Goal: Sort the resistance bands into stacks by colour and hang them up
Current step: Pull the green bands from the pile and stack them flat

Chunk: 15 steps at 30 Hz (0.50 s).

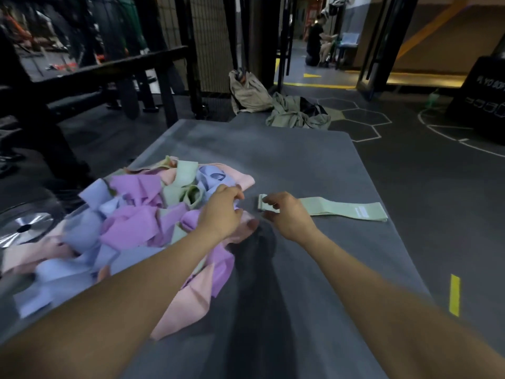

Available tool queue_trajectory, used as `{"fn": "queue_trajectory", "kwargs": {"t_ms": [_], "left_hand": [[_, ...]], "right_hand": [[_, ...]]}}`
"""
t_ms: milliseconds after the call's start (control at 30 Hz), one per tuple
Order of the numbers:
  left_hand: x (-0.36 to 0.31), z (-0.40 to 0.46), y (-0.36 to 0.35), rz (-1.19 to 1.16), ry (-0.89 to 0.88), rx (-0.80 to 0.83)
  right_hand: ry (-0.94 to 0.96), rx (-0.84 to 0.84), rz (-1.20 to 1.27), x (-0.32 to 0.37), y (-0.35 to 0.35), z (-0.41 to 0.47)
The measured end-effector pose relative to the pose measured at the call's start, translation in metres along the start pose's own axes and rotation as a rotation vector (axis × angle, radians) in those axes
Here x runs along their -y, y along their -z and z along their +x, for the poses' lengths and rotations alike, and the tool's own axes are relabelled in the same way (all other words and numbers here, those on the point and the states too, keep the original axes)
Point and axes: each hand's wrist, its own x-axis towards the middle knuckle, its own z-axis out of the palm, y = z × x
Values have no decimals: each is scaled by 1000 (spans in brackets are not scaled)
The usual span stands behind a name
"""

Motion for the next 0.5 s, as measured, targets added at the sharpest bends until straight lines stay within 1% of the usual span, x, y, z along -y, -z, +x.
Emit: {"fn": "queue_trajectory", "kwargs": {"t_ms": [200,367,433,500], "left_hand": [[42,-36,60,44,43,-77],[85,-48,96,75,113,-99],[98,-47,104,61,127,-106],[103,-43,110,37,132,-102]], "right_hand": [[79,85,35,74,-36,-5],[112,62,-38,120,-55,12],[89,25,-78,128,-62,21],[26,-7,-105,131,-71,33]]}}
